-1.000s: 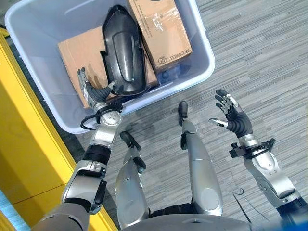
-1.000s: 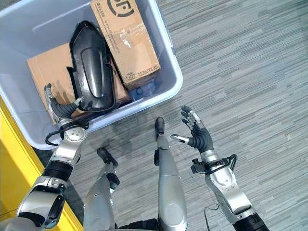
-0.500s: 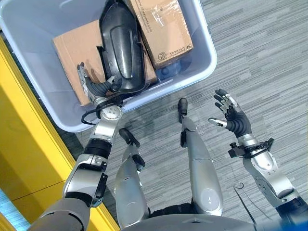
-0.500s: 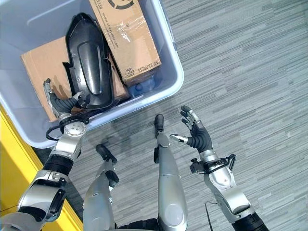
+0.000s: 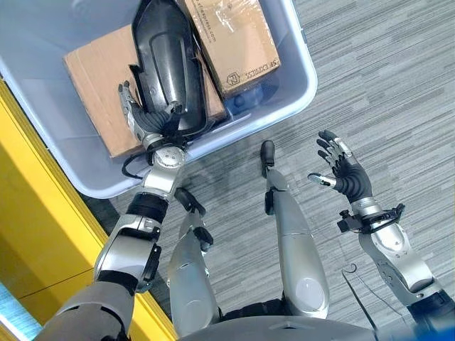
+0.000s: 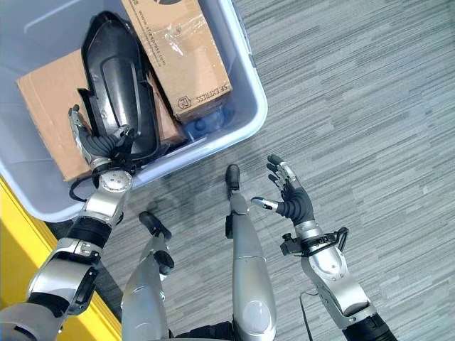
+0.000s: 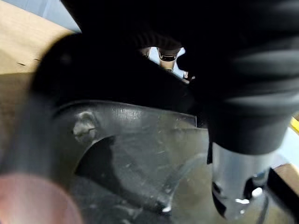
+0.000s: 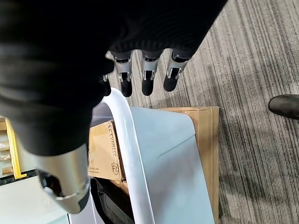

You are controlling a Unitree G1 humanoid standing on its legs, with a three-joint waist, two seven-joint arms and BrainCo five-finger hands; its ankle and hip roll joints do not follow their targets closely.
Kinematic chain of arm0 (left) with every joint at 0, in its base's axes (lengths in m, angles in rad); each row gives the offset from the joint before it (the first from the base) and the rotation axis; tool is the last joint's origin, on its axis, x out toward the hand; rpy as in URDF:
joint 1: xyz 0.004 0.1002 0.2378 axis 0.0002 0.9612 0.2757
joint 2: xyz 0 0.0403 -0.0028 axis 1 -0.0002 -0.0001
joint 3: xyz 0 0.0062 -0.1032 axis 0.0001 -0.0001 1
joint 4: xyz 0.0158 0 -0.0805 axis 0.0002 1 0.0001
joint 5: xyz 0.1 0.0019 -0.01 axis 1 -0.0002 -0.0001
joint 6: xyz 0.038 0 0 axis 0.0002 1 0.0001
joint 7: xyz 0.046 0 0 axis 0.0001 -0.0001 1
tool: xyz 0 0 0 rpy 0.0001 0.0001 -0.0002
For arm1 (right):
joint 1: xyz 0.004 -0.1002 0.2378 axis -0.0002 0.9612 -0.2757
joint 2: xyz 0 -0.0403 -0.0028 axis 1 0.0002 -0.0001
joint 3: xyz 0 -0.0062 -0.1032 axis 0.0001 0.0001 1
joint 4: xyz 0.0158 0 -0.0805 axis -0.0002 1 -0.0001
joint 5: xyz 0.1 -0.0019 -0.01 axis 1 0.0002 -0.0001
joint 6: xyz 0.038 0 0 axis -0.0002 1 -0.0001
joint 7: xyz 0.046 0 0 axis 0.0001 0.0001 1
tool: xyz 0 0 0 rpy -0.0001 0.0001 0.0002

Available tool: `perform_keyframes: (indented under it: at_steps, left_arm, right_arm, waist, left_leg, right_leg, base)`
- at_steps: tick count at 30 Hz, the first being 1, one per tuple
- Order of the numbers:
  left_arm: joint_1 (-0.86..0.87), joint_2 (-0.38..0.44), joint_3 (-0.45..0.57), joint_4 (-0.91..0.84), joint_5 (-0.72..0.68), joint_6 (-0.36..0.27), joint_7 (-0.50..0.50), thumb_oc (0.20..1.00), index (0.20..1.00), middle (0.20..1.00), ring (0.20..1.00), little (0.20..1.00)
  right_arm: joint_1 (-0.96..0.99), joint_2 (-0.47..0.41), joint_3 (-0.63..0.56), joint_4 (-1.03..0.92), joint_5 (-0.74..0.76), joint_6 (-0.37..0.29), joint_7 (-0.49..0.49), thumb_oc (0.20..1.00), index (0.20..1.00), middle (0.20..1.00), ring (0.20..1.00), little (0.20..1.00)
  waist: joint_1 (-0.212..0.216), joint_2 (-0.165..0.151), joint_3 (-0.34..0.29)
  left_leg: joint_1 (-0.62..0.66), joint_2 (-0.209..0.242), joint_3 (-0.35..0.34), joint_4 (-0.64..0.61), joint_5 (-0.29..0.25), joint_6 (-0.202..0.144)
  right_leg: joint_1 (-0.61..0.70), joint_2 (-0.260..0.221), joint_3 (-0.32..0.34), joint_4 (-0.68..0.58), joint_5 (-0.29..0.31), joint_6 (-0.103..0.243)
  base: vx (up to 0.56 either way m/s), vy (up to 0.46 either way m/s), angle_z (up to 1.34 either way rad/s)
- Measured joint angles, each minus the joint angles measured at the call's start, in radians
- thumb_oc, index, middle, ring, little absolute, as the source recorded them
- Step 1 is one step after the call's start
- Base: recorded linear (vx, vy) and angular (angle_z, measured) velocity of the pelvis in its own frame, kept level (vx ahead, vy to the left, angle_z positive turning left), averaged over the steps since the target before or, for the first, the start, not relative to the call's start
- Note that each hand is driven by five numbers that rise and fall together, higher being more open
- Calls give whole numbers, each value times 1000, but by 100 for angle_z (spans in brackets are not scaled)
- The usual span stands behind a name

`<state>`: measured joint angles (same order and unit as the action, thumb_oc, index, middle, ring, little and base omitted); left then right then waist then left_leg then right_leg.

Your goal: Move parts from the plastic box to the shelf.

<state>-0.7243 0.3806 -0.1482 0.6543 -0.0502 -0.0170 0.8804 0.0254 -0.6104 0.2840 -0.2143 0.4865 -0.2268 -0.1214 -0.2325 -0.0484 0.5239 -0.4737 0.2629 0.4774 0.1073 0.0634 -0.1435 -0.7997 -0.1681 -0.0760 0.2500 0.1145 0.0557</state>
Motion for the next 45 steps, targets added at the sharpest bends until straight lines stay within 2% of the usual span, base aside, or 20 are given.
perform_keyframes:
  at_steps: [3,4,5,7,8,11,15,34,38,40,43,45]
  left_arm:
    - [-4,8,1,1,-19,-12,2,1000,1000,1000,1000,1000]
    - [-5,17,1,11,-25,-19,1,856,856,856,856,856]
    - [-12,24,0,27,-41,-33,0,589,589,589,589,589]
    - [-42,40,2,54,-51,-44,2,489,489,489,489,489]
    - [-62,52,5,81,-62,-50,15,200,200,200,200,200]
    - [-104,106,11,152,-123,-61,15,200,200,200,200,200]
    - [-124,124,32,152,-150,-67,14,200,200,200,200,200]
    - [-120,109,22,150,-176,-57,-78,200,200,200,200,200]
    - [-56,89,28,18,-260,-84,-131,200,200,200,200,200]
    - [28,52,22,-70,-286,-109,-165,200,200,200,200,200]
    - [145,38,45,-207,-315,-107,-178,200,200,200,200,200]
    - [248,36,50,-332,-322,-155,-196,200,200,200,200,200]
  right_arm:
    - [0,-1,0,0,0,-3,0,1000,1000,1000,1000,1000]
    - [0,-1,1,-1,0,-9,0,1000,1000,1000,1000,1000]
    - [0,-1,1,-1,1,-10,0,1000,1000,1000,1000,1000]
    - [0,-2,4,-4,1,-10,1,1000,1000,1000,1000,1000]
    - [0,-3,9,-4,2,-10,1,1000,1000,1000,1000,1000]
    - [1,-28,39,-4,2,-10,3,1000,1000,1000,1000,1000]
    - [3,-32,38,-4,1,-13,3,1000,1000,1000,1000,1000]
    - [5,-32,37,-4,21,-18,20,1000,1000,1000,1000,1000]
    - [5,-28,35,-2,21,-18,21,1000,1000,1000,1000,1000]
    - [5,-26,35,-1,21,-18,20,1000,1000,1000,1000,1000]
    - [-3,-24,39,1,21,-16,20,1000,1000,1000,1000,1000]
    - [1,-26,36,5,21,-14,16,1000,1000,1000,1000,1000]
  waist:
    - [1,0,0]
    - [1,0,0]
    - [1,0,0]
    - [2,0,0]
    - [2,0,0]
    - [-1,-1,0]
    - [0,-1,0]
    - [-2,-4,-2]
    - [-2,-5,-1]
    - [-3,-11,-3]
    - [7,-15,-1]
    - [34,-14,-2]
  left_leg:
    - [-5,2,1,0,0,0]
    - [-14,3,0,3,0,0]
    - [-19,4,0,5,0,0]
    - [-30,7,-1,11,0,0]
    - [-35,11,-1,16,0,0]
    - [-38,18,-2,20,0,-1]
    - [-71,19,-13,35,1,-2]
    - [-68,20,-24,47,1,-4]
    - [-65,21,-33,51,1,-3]
    - [-53,17,-48,53,1,-3]
    - [-15,13,-48,46,1,-3]
    - [46,7,-48,25,3,-3]
  right_leg:
    - [-7,3,2,1,0,0]
    - [-15,4,3,3,0,0]
    - [-20,4,3,3,0,0]
    - [-30,6,4,4,0,0]
    - [-33,8,4,5,0,0]
    - [-37,10,4,7,-1,0]
    - [-60,8,4,14,0,-2]
    - [-54,4,1,34,-2,-2]
    - [-42,-2,-8,36,-1,-4]
    - [-17,-7,-20,36,-2,-4]
    - [20,-11,-20,31,-2,-4]
    - [75,-13,-21,30,-13,2]
  base:
    - [2,-5,-1]
    - [0,0,0]
    - [0,0,0]
    - [0,0,0]
    - [0,0,0]
    - [2,-9,-2]
    - [-2,1,4]
    - [-2,0,1]
    - [-7,15,4]
    - [-13,40,15]
    - [-3,64,4]
    - [29,49,5]
